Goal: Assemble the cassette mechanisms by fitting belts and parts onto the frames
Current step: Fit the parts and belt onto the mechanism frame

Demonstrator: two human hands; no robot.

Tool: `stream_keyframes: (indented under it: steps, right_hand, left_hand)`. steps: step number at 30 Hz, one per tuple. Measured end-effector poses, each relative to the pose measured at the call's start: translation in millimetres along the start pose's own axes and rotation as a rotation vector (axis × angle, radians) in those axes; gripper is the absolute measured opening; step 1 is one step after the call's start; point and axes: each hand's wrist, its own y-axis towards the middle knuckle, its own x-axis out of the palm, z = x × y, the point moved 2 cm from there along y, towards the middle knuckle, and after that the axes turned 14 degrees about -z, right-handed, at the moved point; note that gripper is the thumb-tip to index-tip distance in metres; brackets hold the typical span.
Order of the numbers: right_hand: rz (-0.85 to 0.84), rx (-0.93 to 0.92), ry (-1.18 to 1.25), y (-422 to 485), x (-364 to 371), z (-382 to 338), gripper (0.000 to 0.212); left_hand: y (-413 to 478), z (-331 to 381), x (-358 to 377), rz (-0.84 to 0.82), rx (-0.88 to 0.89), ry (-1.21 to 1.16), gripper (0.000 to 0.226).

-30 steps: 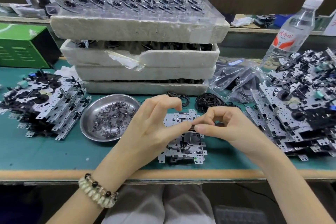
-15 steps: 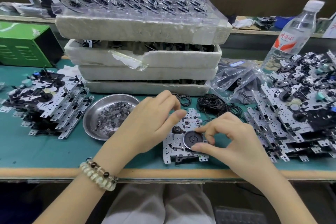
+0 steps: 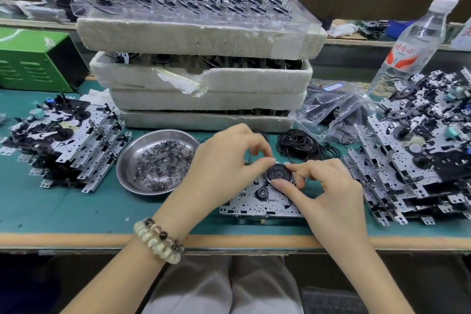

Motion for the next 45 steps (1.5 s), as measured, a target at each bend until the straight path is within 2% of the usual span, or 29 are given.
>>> stream_keyframes:
  steps: [5,9,14,20,25,32,36,40,42,45]
  right_hand:
    - [0.043,0.060,-0.044,-6,2,-5,0.034]
    - [0.015,0.091,-0.086,-16,10,-15,0.030]
    - [0.068,0.104,-0.049,-27,34,-38,0.026]
    - [0.104,0.046,-0.272,-26,48,-55,0.030]
    - [0.069,-0.094,-0.406,-25,40,-52,0.038]
    - [0.106,-0.091,-0.378,-34,21,-27,0.030]
    - [0.146,-0.003,-0.224,-40,5,-16,0.027]
    - [0.148,0.086,-0.209,-44,-12,-4,0.029]
    - [0.112,0.123,-0.211,-44,-19,1,0.030]
    - [-0.046,0.179,-0.190,-42,-26,6,0.026]
  left_hand:
    - [21,11,1,-0.088,-0.105,0.085,0.017]
    - [29,9,-1,-0.147,-0.099,-0.002,0.018]
    - [33,12,-2,-0.204,-0.083,0.048,0.018]
    - [35,11,-3,-0.237,-0.075,0.036,0.023]
    - [35,10,-3,-0.247,-0.064,0.033,0.027]
    - [26,17,-1,-0.209,-0.031,0.070,0.021]
    - [14,21,5,-0.121,0.053,0.167,0.014]
    - [-1,16,9,-0.072,0.091,0.155,0.017]
    - [-7,14,9,-0.034,0.084,0.137,0.024]
    - [-16,9,8,-0.032,0.073,0.065,0.040]
